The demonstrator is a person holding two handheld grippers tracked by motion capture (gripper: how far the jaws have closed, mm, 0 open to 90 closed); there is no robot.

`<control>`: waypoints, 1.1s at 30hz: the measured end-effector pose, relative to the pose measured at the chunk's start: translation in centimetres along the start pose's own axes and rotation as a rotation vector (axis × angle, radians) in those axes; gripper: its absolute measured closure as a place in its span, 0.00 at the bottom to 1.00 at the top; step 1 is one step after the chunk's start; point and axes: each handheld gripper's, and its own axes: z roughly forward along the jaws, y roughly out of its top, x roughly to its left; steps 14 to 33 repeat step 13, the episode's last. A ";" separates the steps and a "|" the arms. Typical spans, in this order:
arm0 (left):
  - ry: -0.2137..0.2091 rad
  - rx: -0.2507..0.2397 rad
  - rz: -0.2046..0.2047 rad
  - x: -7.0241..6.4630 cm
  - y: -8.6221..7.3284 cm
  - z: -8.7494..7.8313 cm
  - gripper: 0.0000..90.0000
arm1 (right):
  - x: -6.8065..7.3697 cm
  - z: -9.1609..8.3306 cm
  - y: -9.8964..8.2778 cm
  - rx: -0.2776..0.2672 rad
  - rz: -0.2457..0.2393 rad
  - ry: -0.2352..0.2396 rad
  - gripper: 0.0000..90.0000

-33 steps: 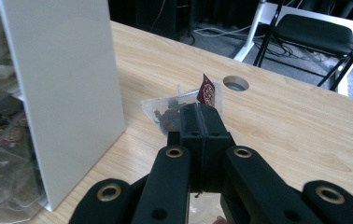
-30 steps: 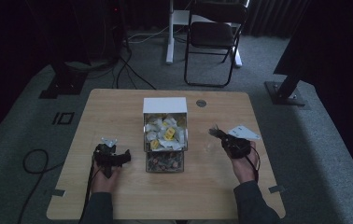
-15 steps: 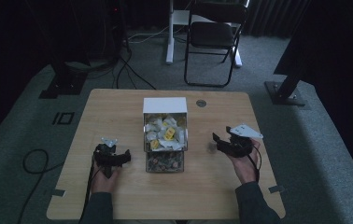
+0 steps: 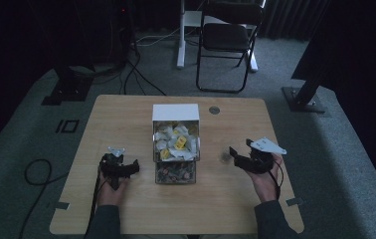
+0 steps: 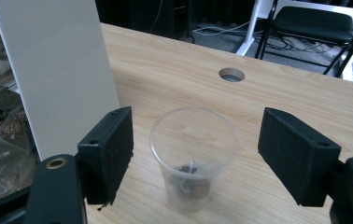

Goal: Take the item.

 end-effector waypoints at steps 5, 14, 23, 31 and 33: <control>0.000 0.000 0.000 0.0 0.0 0.0 0.11 | -0.4 -1.1 -0.8 -0.006 0.012 -0.016 0.29; 0.000 0.000 0.000 0.0 0.0 0.0 0.11 | -1.2 -1.8 -2.1 -0.002 0.050 -0.037 0.30; 0.000 0.000 0.000 0.0 0.0 0.0 0.11 | -1.2 -1.8 -2.1 -0.002 0.050 -0.037 0.30; 0.000 0.000 0.000 0.0 0.0 0.0 0.11 | -1.2 -1.8 -2.1 -0.002 0.050 -0.037 0.30; 0.000 0.000 0.000 0.0 0.0 0.0 0.11 | -1.2 -1.8 -2.1 -0.002 0.050 -0.037 0.30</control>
